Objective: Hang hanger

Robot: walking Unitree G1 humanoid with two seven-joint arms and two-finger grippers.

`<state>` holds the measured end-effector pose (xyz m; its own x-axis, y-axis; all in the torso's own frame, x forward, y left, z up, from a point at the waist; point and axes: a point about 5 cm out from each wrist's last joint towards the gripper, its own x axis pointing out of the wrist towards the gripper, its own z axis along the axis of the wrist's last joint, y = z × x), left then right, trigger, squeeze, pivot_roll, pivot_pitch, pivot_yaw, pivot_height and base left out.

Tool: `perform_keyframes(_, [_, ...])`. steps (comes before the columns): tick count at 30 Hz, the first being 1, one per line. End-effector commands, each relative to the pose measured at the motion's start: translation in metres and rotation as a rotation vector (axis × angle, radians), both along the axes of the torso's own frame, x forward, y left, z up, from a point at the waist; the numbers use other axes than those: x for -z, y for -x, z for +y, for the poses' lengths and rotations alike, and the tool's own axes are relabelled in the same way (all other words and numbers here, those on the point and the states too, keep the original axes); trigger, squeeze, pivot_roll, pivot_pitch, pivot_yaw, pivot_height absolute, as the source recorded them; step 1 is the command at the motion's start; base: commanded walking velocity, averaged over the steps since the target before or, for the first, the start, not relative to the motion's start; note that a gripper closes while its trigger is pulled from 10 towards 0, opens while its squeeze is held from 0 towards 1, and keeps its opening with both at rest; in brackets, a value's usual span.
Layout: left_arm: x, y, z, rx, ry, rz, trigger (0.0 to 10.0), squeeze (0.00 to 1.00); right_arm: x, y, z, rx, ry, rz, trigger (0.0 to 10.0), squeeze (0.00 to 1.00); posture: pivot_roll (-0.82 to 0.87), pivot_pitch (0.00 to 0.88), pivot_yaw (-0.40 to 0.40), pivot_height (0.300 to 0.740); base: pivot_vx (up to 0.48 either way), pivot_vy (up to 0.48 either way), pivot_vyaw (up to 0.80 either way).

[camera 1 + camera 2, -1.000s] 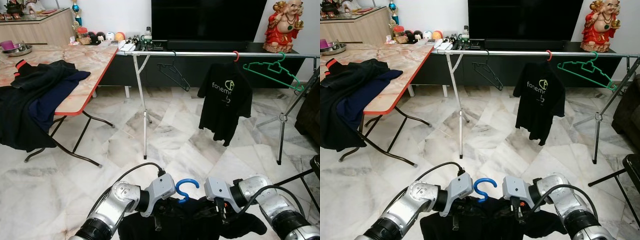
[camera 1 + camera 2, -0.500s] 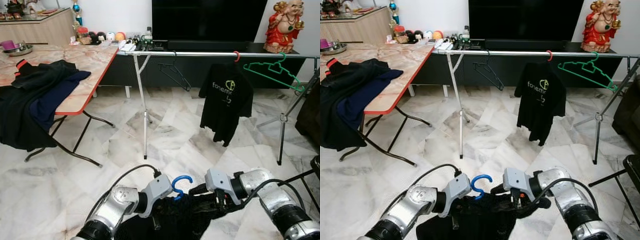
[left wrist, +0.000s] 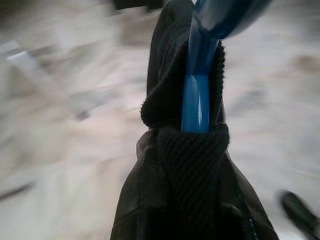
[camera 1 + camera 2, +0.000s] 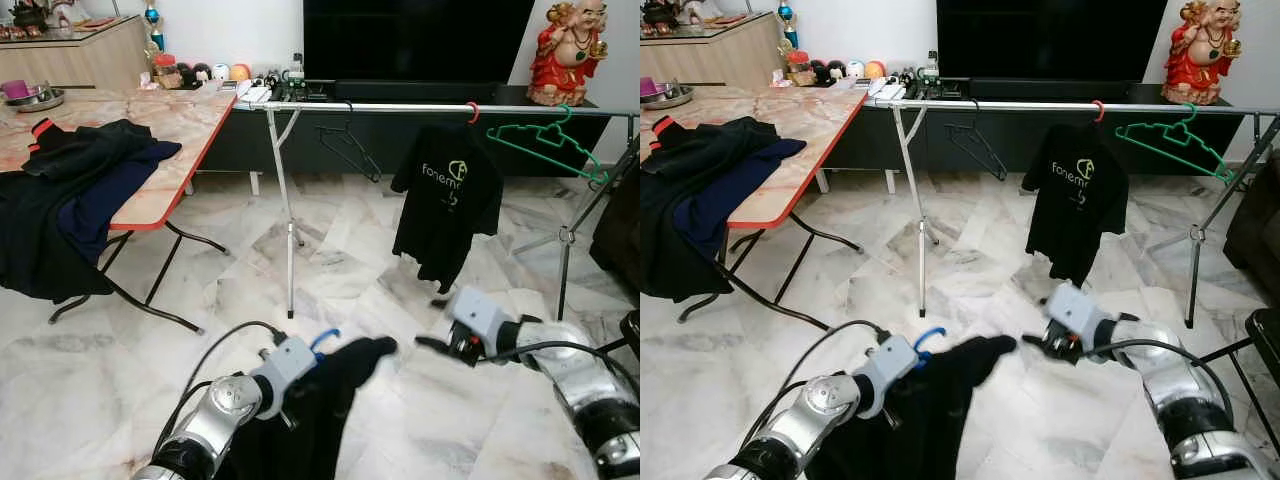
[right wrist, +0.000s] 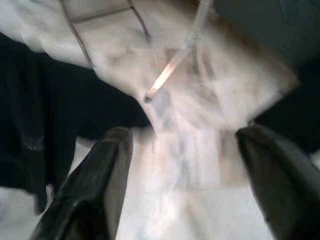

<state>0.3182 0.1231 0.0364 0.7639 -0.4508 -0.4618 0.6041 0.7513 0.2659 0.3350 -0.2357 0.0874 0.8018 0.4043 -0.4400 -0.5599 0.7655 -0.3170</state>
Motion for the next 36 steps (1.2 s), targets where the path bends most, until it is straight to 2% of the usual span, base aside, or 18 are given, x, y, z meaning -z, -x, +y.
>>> perform_keyframes(1, [-0.004,-0.005,0.011,-0.09,-0.006,-0.05,0.0,0.0,0.023,0.011,-0.008,0.172,-0.044,0.045,10.0,0.04,0.01,0.035,0.012,0.74,0.0,0.0,0.0])
perform_keyframes(2, [-0.003,-0.005,0.014,-0.115,-0.009,-0.056,2.8,0.0,0.032,0.016,-0.009,0.233,-0.057,0.062,10.0,0.0,0.01,0.035,0.012,0.74,0.0,0.0,0.0])
perform_keyframes(3, [0.0,-0.002,0.021,-0.159,0.02,-0.052,10.0,0.0,0.058,0.032,-0.012,0.406,-0.125,0.126,10.0,0.0,0.01,0.04,0.023,0.74,0.0,0.0,0.0])
perform_keyframes(5, [0.001,0.0,0.025,-0.187,0.049,-0.05,10.0,0.0,0.073,0.043,-0.011,0.497,-0.158,0.156,10.0,0.0,0.01,0.041,0.028,0.74,0.0,0.0,0.0])
perform_keyframes(6, [0.001,0.002,0.028,-0.205,0.078,-0.057,10.0,0.0,0.086,0.054,-0.01,0.584,-0.191,0.188,10.0,0.0,0.02,0.046,0.034,0.74,0.0,0.0,0.0])
perform_keyframes(7, [0.001,0.002,0.028,-0.205,0.078,-0.057,10.0,0.0,0.086,0.054,-0.01,0.584,-0.191,0.188,10.0,0.0,0.02,0.046,0.034,0.74,0.0,0.0,0.0])
perform_keyframes(8, [0.002,0.005,0.035,-0.239,0.127,-0.066,10.0,0.0,0.106,0.072,-0.005,0.687,-0.225,0.247,10.0,0.0,0.03,0.048,0.039,0.74,0.0,0.0,0.0])
perform_keyframes(9, [0.002,0.008,0.04,-0.273,0.161,-0.07,10.0,0.0,0.119,0.086,0.0,0.739,-0.221,0.291,10.0,0.0,0.04,0.05,0.043,0.74,0.0,0.0,0.0])
perform_keyframes(10, [0.002,0.008,0.04,-0.273,0.161,-0.07,10.0,0.0,0.119,0.086,0.0,0.739,-0.221,0.291,10.0,0.0,0.04,0.05,0.043,0.74,0.0,0.0,0.0])
perform_keyframes(12, [0.004,0.014,0.043,-0.297,0.201,-0.076,10.0,0.0,0.136,0.105,0.008,0.818,-0.249,0.368,10.0,0.0,0.04,0.05,0.045,0.74,0.0,0.0,0.0])
perform_keyframes(15, [0.009,0.021,0.046,-0.314,0.214,-0.066,10.0,0.0,0.15,0.126,0.01,0.858,-0.172,0.423,10.0,0.0,0.05,0.043,0.05,0.74,0.0,0.0,0.0])
perform_keyframes(20, [0.009,0.025,0.045,-0.302,0.23,-0.064,10.0,0.0,0.158,0.139,0.011,0.943,-0.175,0.448,10.0,0.0,0.05,0.045,0.058,0.74,0.214,0.0,0.0])
perform_keyframes(24, [0.01,0.025,0.041,-0.295,0.223,-0.062,10.0,0.0,0.162,0.147,0.01,0.946,-0.187,0.459,10.0,0.0,0.04,0.035,0.054,0.74,0.48,0.0,0.0])
perform_keyframes(27, [0.012,0.027,0.034,-0.285,0.233,-0.05,10.0,0.0,0.168,0.165,0.0,0.966,-0.146,0.492,10.0,0.0,0.03,0.027,0.052,0.74,0.48,0.0,0.0])
perform_keyframes(28, [0.012,0.027,0.034,-0.285,0.233,-0.05,10.0,0.0,0.168,0.165,0.0,0.966,-0.146,0.492,10.0,0.0,0.03,0.027,0.052,0.74,0.48,0.0,0.0])
perform_keyframes(29, [0.013,0.028,0.032,-0.275,0.233,-0.048,10.0,0.0,0.172,0.177,-0.005,0.979,-0.117,0.518,10.0,0.0,0.03,0.023,0.049,0.74,0.48,0.0,0.0])
perform_keyframes(31, [0.013,0.029,0.031,-0.272,0.232,-0.049,10.0,0.0,0.175,0.187,-0.008,0.981,-0.099,0.543,10.0,0.0,0.03,0.02,0.045,0.74,0.48,0.0,0.0])
perform_keyframes(36, [0.013,0.032,0.028,-0.261,0.235,-0.048,10.0,0.0,0.18,0.198,-0.008,0.983,-0.067,0.572,10.0,0.0,0.04,0.01,0.038,0.74,0.48,0.0,0.0])
